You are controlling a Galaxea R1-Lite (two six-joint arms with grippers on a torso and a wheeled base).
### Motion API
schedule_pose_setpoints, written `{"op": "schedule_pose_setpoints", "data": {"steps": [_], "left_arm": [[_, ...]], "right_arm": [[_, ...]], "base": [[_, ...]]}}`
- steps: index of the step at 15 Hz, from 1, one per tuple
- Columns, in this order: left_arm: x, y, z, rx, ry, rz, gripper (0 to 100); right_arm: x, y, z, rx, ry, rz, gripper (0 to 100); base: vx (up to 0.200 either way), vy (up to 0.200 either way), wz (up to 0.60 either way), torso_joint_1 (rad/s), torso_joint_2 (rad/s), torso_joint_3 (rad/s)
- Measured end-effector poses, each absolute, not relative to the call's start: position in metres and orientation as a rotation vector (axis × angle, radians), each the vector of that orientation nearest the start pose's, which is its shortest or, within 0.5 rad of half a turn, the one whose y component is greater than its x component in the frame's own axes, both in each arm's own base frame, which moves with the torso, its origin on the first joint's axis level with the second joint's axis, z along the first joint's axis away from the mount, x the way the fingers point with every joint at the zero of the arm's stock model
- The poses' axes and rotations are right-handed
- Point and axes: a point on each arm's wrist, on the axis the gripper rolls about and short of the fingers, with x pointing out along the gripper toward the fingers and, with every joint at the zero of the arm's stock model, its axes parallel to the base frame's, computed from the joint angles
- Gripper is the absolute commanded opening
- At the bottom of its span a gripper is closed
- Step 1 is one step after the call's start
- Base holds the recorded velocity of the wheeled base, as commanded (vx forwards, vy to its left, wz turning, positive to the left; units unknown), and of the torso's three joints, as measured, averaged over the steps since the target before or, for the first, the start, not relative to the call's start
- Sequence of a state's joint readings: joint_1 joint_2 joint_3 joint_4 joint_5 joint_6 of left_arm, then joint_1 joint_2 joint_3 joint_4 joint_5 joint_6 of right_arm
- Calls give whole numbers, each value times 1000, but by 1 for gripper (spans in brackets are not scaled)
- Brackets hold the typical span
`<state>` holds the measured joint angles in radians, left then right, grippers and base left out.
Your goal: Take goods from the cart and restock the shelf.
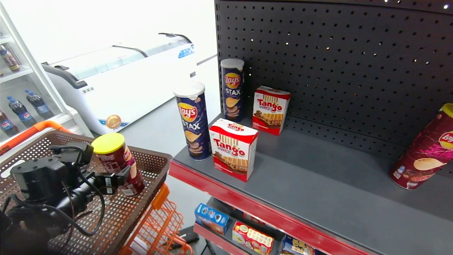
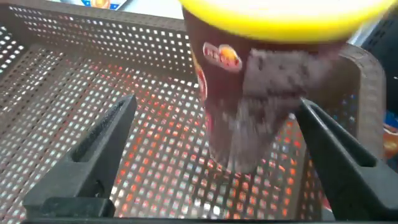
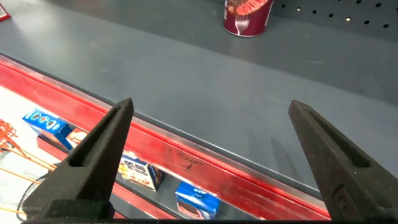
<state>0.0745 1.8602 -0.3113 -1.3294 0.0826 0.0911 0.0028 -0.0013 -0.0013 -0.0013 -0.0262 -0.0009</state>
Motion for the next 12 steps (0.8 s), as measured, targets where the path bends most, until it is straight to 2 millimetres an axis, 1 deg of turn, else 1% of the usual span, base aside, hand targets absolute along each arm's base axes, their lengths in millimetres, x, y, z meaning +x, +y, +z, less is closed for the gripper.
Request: {"op": "schedule_pose_setpoints", "data": {"steps": [3,6,7,12], "left_arm": [[284,24,85,91,223,149,100],[298,26,81,90,218,154,100],[300,27,79,90,219,155,0],[313,28,78,124,198,151,0]], "right_arm": [[-23,-1,76,-1,-4,-23,100],[-23,-1,76,-1,-4,-23,100],[-23,-1,76,-1,-4,-23,100],[-23,-1,76,-1,-4,-23,100]], "base": [[0,0,0,0,0,0],[0,0,0,0,0,0],[0,0,0,0,0,0],[0,0,0,0,0,0]]}}
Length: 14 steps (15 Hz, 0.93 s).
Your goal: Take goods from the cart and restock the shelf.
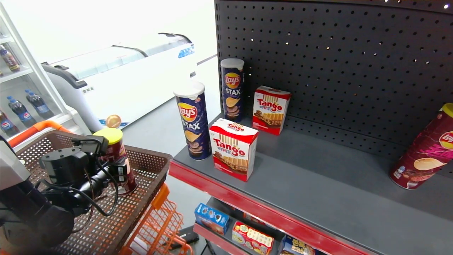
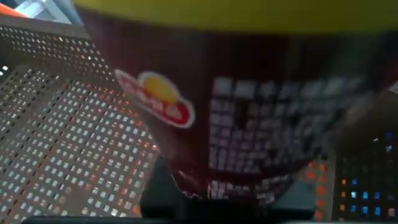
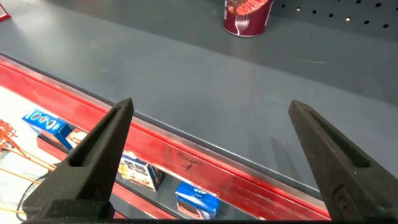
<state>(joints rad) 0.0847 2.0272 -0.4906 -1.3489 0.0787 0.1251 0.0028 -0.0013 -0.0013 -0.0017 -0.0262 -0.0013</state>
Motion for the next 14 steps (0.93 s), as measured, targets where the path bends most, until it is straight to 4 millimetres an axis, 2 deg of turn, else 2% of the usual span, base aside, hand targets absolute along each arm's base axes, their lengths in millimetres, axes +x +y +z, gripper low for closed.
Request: {"op": "schedule_pose_setpoints", "data": {"steps": [4,6,9,14], "left_arm": [[316,26,79,134,183,145,0],[313,20,88,132,163,125,0],[300,1,115,135,120,65,0],[259,-32,169,129,16,-58,0]], "right_arm": [[-23,-1,76,-1,-4,-23,100],[-23,-1,76,-1,-4,-23,100],[-23,-1,76,-1,-4,-23,100],[-23,-1,76,-1,-4,-23,100]], "base": [[0,0,0,0,0,0],[0,0,0,0,0,0],[0,0,0,0,0,0],[0,0,0,0,0,0]]}}
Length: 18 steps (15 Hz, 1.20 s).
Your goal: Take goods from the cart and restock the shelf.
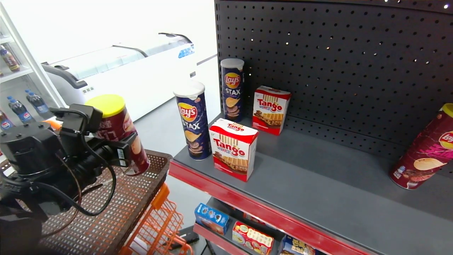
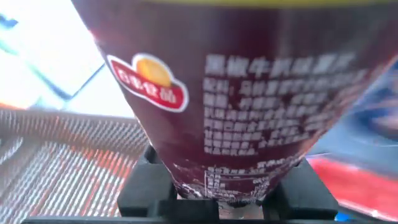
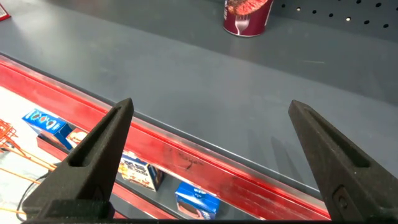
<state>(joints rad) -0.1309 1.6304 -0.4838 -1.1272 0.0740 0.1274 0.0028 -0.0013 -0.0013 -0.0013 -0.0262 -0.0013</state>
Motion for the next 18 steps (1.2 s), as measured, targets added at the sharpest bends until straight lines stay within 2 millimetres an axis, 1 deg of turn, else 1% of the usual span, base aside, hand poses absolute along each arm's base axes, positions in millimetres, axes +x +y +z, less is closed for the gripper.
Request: {"op": "schedule_pose_setpoints", "data": {"steps": [2,4,5,7,9,11,14,16,18], "left_arm": [[239,-46,183,118,19,-114,0],[224,-54,195,97,-10,-178,0],[218,-57,198,87,-23,-214,0],[207,-71,198,36,-25,-356,0],[196,-80,198,17,-26,-494,0],[191,-84,199,2,-28,-649,0],[188,-83,199,-34,-17,-723,0],[188,-83,200,-36,-24,-739,0],[186,-85,199,-33,-14,-794,0]], "right_arm": [[-23,-1,76,-1,-4,-23,100],[-23,-1,76,-1,-4,-23,100],[-23,-1,76,-1,-4,-23,100],[-23,-1,76,-1,-4,-23,100],[-23,-1,76,-1,-4,-23,100],[-23,-1,76,-1,-4,-23,100],[-23,-1,76,-1,-4,-24,100],[-23,-1,76,-1,-3,-23,100],[-23,-1,76,0,-4,-23,100]], "base": [[0,0,0,0,0,0],[0,0,0,0,0,0],[0,0,0,0,0,0],[0,0,0,0,0,0],[0,0,0,0,0,0],[0,0,0,0,0,0],[0,0,0,0,0,0],[0,0,0,0,0,0],[0,0,0,0,0,0]]}}
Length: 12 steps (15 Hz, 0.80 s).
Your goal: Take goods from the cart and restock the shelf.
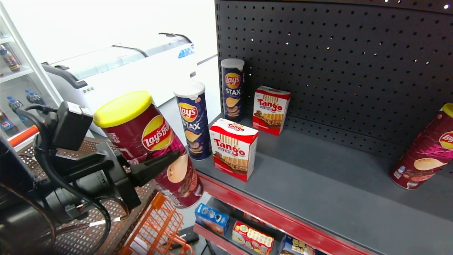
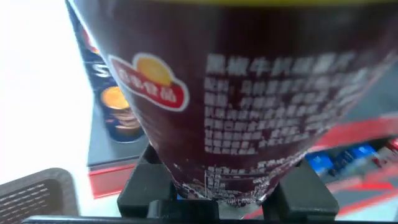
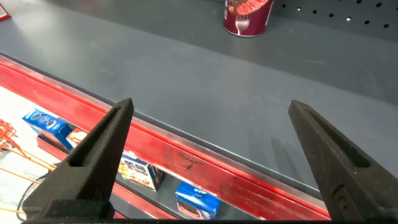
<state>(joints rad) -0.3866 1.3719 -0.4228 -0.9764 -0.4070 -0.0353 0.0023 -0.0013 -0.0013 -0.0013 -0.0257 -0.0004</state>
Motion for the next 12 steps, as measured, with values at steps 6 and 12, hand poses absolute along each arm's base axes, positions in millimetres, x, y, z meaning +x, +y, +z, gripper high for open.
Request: {"op": "schedule_pose_setpoints", "data": {"steps": [6,12], "left_arm": [[199,-96,195,16,-7,-883,0],[211,-111,204,38,-41,-925,0]], "right_arm": [[-23,-1,76,-1,-4,-23,100],[-23,-1,76,-1,-4,-23,100]], "base": [[0,0,0,0,0,0],[0,0,0,0,0,0]]}}
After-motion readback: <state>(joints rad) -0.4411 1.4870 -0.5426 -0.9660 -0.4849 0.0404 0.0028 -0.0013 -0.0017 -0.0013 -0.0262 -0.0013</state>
